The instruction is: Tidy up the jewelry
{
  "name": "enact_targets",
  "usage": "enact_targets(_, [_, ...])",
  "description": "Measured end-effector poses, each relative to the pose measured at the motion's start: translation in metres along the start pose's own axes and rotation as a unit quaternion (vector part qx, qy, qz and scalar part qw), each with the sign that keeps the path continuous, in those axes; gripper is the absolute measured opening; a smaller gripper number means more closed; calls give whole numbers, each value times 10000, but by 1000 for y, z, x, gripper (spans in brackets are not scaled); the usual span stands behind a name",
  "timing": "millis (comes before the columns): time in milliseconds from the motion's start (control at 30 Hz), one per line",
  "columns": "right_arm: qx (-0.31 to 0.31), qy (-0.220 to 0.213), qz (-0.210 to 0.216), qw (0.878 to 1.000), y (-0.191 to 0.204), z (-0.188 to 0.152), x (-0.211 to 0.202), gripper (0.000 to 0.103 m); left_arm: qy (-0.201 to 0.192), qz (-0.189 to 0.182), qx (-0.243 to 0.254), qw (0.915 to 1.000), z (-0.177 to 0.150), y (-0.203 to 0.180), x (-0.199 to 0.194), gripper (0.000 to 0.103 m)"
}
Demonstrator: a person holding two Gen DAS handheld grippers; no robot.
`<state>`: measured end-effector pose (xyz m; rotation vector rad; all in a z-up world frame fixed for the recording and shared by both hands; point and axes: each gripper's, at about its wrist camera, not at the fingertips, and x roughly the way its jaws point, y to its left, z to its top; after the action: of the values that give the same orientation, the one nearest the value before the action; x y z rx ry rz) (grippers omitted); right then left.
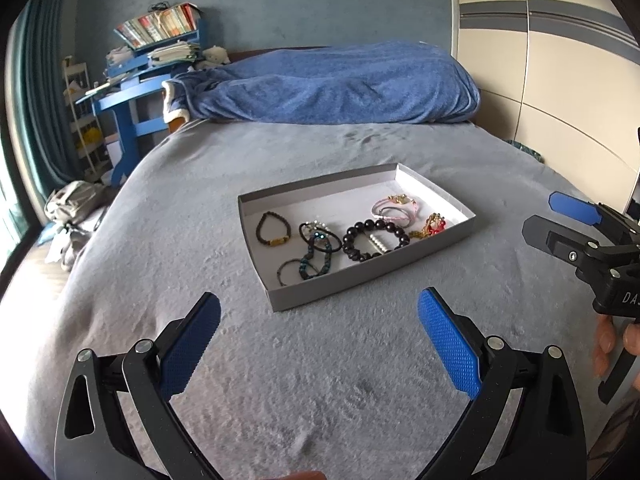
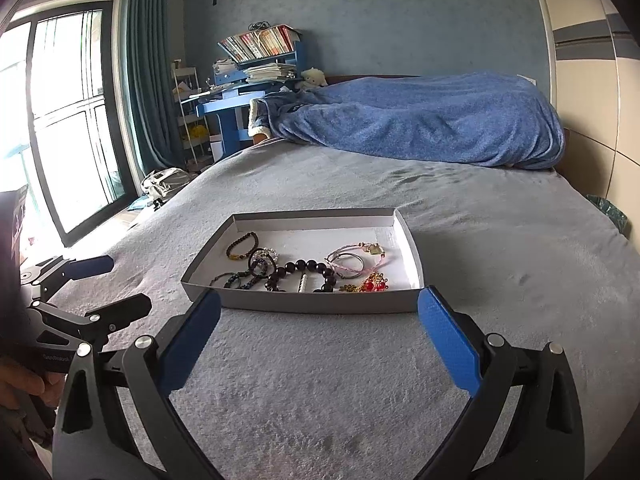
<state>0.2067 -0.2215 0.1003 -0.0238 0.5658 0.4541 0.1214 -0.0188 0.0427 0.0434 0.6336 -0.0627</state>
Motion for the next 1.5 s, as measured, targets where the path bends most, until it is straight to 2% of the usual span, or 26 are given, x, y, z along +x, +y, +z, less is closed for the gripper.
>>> enact_targets(1500, [12,15,63,10000,1,-1,3,97,40,-132,152,9998,-1,-7,3,98])
